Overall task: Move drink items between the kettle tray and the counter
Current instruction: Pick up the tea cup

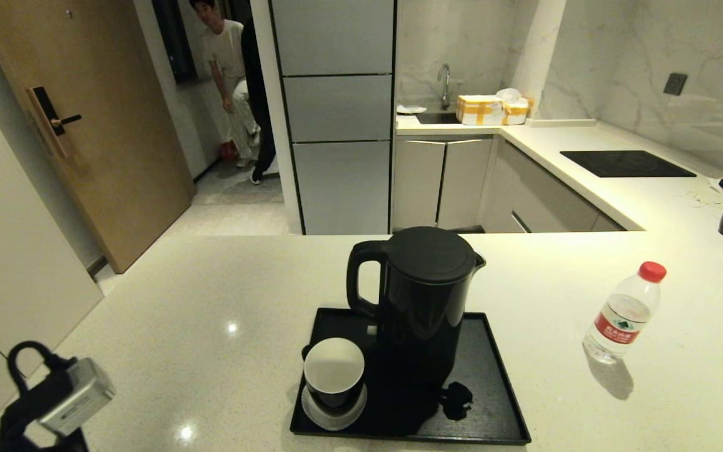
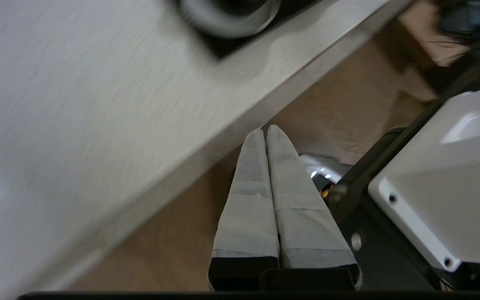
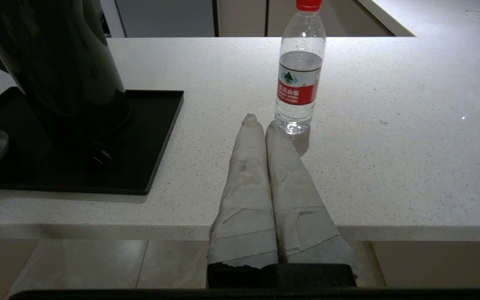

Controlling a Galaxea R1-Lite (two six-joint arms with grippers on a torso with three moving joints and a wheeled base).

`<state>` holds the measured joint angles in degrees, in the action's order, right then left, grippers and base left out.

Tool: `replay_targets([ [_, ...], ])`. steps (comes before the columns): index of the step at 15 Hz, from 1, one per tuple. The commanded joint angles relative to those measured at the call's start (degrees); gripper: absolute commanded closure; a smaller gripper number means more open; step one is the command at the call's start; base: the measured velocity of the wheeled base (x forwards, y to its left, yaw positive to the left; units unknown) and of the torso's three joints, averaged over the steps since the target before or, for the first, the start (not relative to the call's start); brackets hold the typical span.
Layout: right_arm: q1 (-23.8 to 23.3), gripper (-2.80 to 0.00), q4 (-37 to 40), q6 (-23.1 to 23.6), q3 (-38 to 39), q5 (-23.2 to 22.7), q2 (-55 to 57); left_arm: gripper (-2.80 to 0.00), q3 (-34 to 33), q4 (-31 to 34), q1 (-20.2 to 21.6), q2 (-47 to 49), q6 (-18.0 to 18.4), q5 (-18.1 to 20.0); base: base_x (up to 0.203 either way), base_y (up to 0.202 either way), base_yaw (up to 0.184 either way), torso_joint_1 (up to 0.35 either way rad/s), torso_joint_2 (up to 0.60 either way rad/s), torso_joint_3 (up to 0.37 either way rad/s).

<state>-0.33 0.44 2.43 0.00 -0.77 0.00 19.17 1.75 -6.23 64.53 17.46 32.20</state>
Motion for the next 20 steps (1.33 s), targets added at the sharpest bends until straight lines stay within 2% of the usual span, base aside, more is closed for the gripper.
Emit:
replay_targets([
  [1,0.0,0.0,0.0,0.0,0.1,0.0,0.0,0.0,-5.1,-20.6,-4.0,13.9,0.3,2.8,0.0,0.0,0.0,0.0,0.0,0.0],
  [3,0.0,0.0,0.0,0.0,0.1,0.1,0.0,0.0,-9.0,-32.1,-6.9,20.7,0.5,3.8,0.0,0.0,0.0,0.0,0.0,0.0],
  [5,0.0,0.0,0.0,0.0,0.1,0.0,0.0,0.0,-11.8,-43.8,-8.8,31.7,0.8,4.1,0.0,0.0,0.0,0.0,0.0,0.0],
  [9,0.0,0.0,0.0,0.0,0.1,0.0,0.0,0.0,-16.9,-71.9,-10.2,53.0,1.5,4.1,0.0,0.0,0.0,0.0,0.0,0.0],
  [11,0.0,0.0,0.0,0.0,0.1,0.0,0.0,0.0,-18.5,-84.8,-10.5,60.5,1.7,4.1,0.0,0.0,0.0,0.0,0.0,0.0],
  [12,0.0,0.0,0.0,0.0,0.1,0.0,0.0,0.0,-19.1,-88.8,-10.7,62.3,1.8,4.0,0.0,0.0,0.0,0.0,0.0,0.0],
  [13,0.0,0.0,0.0,0.0,0.1,0.0,0.0,0.0,-19.3,-89.4,-10.9,62.6,1.7,4.1,0.0,0.0,0.0,0.0,0.0,0.0],
  [14,0.1,0.0,0.0,0.0,0.1,0.1,0.0,-2.8,-19.1,-89.4,-10.9,62.6,1.8,4.0,0.0,0.0,0.0,0.0,0.0,0.0],
  [20,0.0,0.0,0.0,0.0,0.1,0.1,0.0,-2.8,-16.8,-89.4,-11.8,62.7,1.8,5.3,0.0,0.0,0.0,0.0,0.0,0.0],
])
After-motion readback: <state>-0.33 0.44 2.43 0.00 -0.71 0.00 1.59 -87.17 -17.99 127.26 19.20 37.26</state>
